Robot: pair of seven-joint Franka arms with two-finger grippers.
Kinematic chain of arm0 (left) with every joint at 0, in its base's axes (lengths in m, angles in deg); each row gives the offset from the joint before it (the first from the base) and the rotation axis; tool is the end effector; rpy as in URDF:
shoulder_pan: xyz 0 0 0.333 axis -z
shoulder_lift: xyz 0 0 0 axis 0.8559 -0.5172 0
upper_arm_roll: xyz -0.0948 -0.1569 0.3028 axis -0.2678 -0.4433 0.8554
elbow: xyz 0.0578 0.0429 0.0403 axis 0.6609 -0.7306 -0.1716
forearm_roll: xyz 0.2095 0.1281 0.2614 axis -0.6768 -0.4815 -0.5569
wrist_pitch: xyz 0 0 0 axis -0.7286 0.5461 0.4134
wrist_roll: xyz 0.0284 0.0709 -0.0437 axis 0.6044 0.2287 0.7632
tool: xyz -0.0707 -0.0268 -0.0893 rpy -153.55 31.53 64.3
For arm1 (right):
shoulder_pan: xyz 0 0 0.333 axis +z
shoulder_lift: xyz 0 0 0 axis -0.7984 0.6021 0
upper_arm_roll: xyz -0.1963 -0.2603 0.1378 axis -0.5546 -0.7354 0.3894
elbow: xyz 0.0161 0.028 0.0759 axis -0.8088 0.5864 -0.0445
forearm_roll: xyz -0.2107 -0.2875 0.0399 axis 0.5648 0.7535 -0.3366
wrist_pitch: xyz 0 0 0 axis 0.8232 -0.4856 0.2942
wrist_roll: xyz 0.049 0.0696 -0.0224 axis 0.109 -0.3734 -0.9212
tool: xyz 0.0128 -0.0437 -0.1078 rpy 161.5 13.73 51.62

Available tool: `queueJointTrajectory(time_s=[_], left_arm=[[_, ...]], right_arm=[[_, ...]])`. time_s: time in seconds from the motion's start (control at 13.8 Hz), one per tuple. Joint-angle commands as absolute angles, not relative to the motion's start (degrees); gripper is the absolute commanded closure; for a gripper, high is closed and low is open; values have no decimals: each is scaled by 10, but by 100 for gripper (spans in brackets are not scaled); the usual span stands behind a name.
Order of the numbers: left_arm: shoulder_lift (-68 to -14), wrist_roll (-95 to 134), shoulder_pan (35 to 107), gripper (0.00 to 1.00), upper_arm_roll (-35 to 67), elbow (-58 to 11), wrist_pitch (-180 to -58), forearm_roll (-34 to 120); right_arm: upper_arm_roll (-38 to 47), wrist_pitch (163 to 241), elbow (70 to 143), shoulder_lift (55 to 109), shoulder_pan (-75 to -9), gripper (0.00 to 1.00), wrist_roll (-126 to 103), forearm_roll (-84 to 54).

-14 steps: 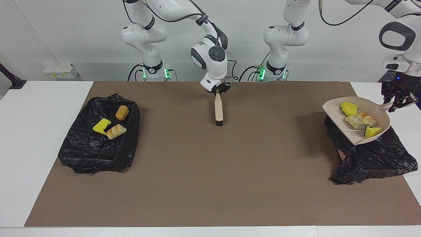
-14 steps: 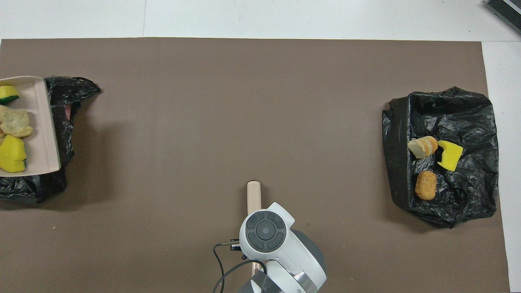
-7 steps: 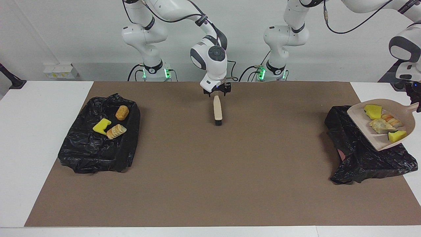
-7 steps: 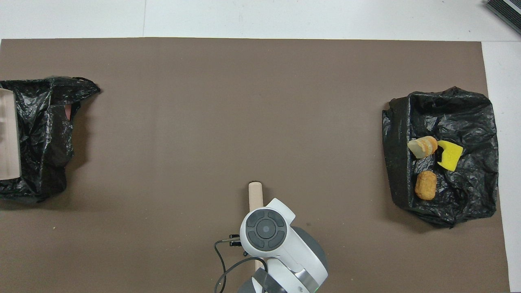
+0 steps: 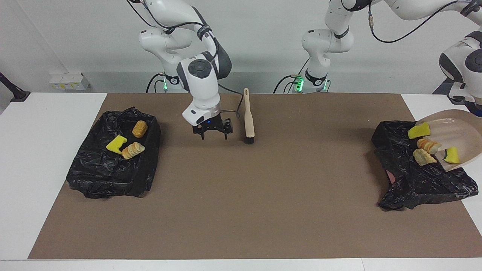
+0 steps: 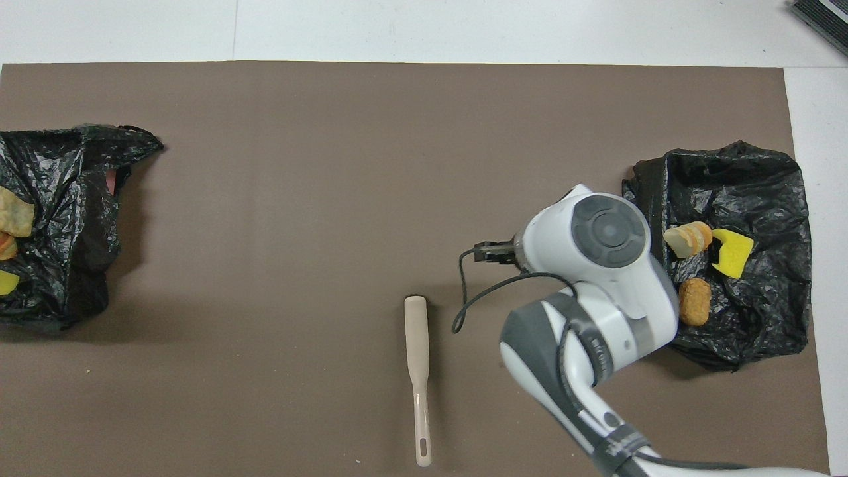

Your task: Sweep and dump trash in bin

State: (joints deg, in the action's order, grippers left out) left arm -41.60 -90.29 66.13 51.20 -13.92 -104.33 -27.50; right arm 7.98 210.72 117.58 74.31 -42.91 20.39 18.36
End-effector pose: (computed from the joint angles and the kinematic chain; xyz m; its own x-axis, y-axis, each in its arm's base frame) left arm 0.5551 0.2627 0.5668 -0.0136 -0.6679 -0.7441 -0.9990 0.0416 -0.0191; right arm 0.5286 0.1949 0.4526 0.9966 -0.0246 0.0791 -0.0236 -0.9996 -0.0137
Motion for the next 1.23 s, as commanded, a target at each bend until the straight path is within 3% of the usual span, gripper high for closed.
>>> queueJointTrajectory(time_s=[0.0,0.29,0.65,0.94,1.16], left_arm=[[-390,-892,669,100,500,-144,-1008,-343],[-375,-883,698,100,470,-127,-907,-419],[-362,-838,678,100,357,-89,-783,-428],[-352,-726,665,100,298,-98,-739,-243],[-352,-618,666,100,259,-109,-728,-138]], right_arm=[[16,2058,1139,722,-430,0,108,215],[-10,1916,1064,700,-474,0,13,211],[-109,1850,1061,633,-464,0,-69,200],[-138,1751,999,634,-471,0,-139,175],[-122,1752,1013,624,-471,0,-128,180]])
